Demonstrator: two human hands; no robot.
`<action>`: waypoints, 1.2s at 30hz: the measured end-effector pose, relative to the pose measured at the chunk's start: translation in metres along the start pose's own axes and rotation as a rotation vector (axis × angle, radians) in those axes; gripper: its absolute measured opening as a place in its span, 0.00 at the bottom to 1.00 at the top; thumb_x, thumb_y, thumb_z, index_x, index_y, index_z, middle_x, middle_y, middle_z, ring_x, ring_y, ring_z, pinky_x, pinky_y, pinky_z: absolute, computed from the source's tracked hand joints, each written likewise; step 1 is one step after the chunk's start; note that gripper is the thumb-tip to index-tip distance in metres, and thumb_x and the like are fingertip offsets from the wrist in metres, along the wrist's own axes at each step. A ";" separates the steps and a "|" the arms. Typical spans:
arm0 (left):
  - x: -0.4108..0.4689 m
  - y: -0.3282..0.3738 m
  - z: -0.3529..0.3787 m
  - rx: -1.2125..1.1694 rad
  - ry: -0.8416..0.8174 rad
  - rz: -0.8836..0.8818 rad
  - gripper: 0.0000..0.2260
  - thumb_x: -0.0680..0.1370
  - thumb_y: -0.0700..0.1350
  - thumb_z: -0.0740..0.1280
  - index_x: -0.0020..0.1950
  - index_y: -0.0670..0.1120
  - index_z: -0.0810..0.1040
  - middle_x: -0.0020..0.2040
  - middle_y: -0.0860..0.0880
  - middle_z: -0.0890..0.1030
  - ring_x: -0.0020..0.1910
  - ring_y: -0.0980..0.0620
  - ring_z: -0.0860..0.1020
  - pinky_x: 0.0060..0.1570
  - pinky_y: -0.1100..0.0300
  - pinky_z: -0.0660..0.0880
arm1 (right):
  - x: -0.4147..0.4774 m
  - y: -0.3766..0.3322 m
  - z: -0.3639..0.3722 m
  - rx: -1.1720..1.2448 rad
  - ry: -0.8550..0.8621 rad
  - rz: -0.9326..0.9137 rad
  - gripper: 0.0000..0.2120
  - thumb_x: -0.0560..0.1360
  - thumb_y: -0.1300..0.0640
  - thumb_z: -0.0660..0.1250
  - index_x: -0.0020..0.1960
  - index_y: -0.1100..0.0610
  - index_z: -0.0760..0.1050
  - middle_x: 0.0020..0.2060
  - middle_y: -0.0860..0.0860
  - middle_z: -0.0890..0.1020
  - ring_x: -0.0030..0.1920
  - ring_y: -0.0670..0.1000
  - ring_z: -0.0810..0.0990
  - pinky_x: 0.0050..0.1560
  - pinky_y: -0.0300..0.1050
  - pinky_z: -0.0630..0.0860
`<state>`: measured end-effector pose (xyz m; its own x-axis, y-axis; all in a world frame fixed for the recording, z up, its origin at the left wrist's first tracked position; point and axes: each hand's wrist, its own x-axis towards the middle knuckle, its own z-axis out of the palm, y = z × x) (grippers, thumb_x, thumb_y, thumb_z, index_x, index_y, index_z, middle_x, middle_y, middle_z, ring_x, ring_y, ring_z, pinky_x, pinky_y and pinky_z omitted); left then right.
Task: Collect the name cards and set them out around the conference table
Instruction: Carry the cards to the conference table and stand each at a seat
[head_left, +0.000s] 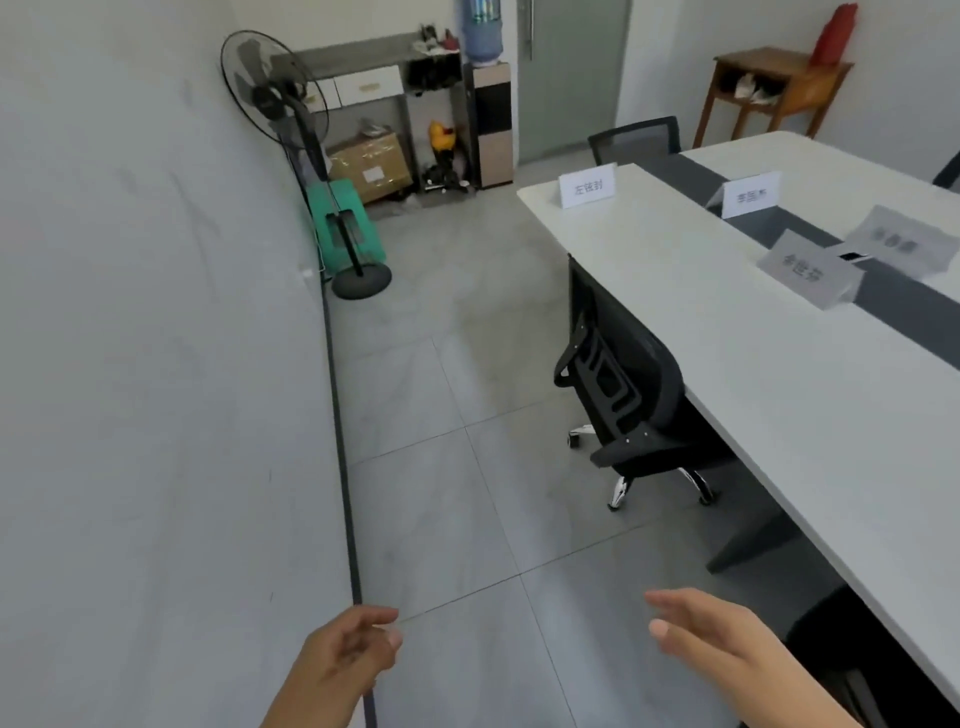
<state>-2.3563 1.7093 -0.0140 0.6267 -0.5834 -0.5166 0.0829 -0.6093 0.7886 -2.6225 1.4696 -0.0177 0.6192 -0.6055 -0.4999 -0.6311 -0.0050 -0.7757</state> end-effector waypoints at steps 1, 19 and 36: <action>0.008 0.000 -0.010 -0.022 0.008 -0.018 0.05 0.76 0.40 0.69 0.50 0.46 0.81 0.43 0.41 0.85 0.46 0.45 0.83 0.44 0.57 0.77 | 0.012 -0.010 0.006 -0.013 -0.016 -0.004 0.09 0.74 0.51 0.71 0.53 0.43 0.80 0.46 0.44 0.87 0.48 0.38 0.84 0.53 0.35 0.76; 0.300 0.152 -0.167 -0.202 0.221 -0.024 0.06 0.77 0.41 0.67 0.51 0.49 0.81 0.45 0.43 0.86 0.45 0.50 0.84 0.46 0.58 0.80 | 0.388 -0.262 0.007 -0.065 -0.169 -0.141 0.09 0.75 0.55 0.70 0.54 0.48 0.80 0.44 0.48 0.87 0.44 0.40 0.85 0.41 0.29 0.74; 0.664 0.303 -0.346 -0.176 0.181 0.041 0.06 0.78 0.41 0.65 0.52 0.48 0.81 0.46 0.46 0.86 0.45 0.50 0.84 0.42 0.62 0.78 | 0.689 -0.469 0.000 0.006 0.009 -0.086 0.09 0.75 0.58 0.69 0.54 0.51 0.80 0.42 0.49 0.88 0.41 0.43 0.86 0.43 0.40 0.77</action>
<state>-1.6471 1.3233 -0.0027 0.7593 -0.4908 -0.4272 0.1781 -0.4746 0.8620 -1.8993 1.0545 0.0017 0.6667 -0.6101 -0.4282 -0.5733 -0.0526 -0.8176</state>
